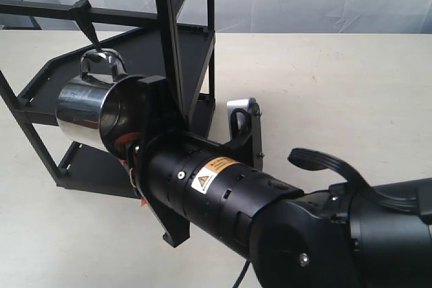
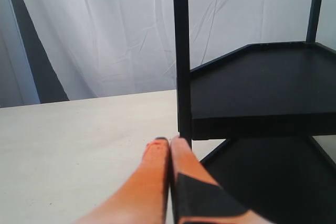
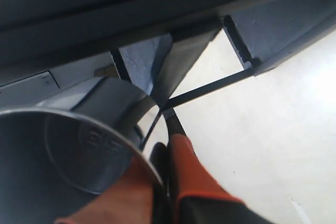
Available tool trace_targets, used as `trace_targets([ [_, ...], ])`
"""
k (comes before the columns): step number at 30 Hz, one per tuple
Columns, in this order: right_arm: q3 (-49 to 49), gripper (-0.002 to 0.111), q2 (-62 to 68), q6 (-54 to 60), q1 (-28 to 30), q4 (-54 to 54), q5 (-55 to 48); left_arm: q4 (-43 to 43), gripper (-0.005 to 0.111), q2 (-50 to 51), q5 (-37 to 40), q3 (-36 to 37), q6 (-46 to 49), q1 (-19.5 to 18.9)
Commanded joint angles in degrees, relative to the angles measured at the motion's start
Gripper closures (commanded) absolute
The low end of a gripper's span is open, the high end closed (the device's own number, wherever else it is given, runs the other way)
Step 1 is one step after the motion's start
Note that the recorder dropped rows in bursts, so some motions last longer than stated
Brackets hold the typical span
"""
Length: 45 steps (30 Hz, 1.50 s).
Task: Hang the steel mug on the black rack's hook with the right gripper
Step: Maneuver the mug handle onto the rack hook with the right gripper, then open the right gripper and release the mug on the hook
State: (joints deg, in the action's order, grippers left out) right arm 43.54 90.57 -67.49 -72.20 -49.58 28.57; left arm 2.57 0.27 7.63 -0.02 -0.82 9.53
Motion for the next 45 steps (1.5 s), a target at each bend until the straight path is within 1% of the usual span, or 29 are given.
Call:
trace_targets([
  [1,-0.38,0.082,-0.02,0.12,0.22,0.67,0.44,0.05,0.105,-0.27,-0.3,0.02,-0.14,0.27],
  [3,-0.38,0.071,-0.02,0.12,0.22,0.67,0.44,0.05,0.105,-0.27,-0.3,0.02,-0.14,0.27],
  [6,-0.38,0.062,-0.02,0.12,0.22,0.67,0.57,0.05,0.105,-0.27,-0.3,0.02,-0.14,0.27],
  [17,-0.38,0.062,-1.52,1.29,0.22,3.23,2.24,0.05,0.105,-0.27,-0.3,0.02,-0.14,0.27],
  [20,-1.24,0.062,-2.32,4.8,0.22,3.12,5.39,0.05,0.105,-0.27,-0.3,0.02,-0.14,0.27],
  [23,-3.43,0.062,-3.24,4.79,0.22,3.12,8.47,0.05,0.105,-0.27,-0.3,0.02,-0.14,0.27],
  [27,-5.15,0.062,-4.38,4.79,0.22,3.12,8.04,0.05,0.105,-0.27,-0.3,0.02,-0.14,0.27],
  [38,-5.49,0.062,-5.1,4.92,0.22,3.38,7.22,0.05,0.105,-0.27,-0.3,0.02,-0.14,0.27],
  [45,-9.9,0.062,-7.5,4.92,0.22,8.24,7.06,0.05,0.105,-0.27,-0.3,0.02,-0.14,0.27],
])
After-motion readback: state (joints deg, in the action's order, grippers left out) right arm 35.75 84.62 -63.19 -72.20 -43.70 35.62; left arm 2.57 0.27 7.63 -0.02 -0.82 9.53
